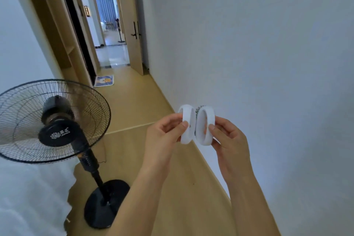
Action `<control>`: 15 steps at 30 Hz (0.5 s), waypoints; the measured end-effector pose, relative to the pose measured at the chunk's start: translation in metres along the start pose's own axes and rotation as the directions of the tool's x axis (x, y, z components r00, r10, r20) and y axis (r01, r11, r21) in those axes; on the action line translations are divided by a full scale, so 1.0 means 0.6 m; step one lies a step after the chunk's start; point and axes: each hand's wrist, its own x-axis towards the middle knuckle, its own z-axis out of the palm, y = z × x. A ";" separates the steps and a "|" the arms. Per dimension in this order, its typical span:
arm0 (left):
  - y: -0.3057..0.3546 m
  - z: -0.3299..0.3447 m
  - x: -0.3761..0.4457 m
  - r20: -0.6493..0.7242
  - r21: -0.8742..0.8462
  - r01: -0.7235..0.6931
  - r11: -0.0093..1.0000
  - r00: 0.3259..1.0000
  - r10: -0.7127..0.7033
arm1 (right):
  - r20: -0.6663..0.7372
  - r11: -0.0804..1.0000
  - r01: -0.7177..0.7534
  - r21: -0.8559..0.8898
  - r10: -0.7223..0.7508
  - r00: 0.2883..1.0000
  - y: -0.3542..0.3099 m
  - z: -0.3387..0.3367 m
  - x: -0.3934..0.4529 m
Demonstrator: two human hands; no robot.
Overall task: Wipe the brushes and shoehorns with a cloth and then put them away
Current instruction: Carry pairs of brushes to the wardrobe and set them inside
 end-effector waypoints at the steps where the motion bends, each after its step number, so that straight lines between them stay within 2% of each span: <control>1: -0.008 0.005 0.022 -0.009 0.002 0.001 1.000 1.000 -0.001 | 0.012 1.000 -0.005 -0.009 0.005 1.000 0.006 -0.003 0.025; 9: -0.084 0.020 0.223 -0.063 0.003 0.009 1.000 0.998 -0.009 | 0.063 0.999 -0.018 -0.047 0.021 0.998 0.069 -0.003 0.235; 15: -0.115 0.018 0.435 -0.099 -0.034 0.006 0.999 0.995 -0.009 | 0.063 0.999 -0.015 -0.031 0.016 0.998 0.111 0.044 0.436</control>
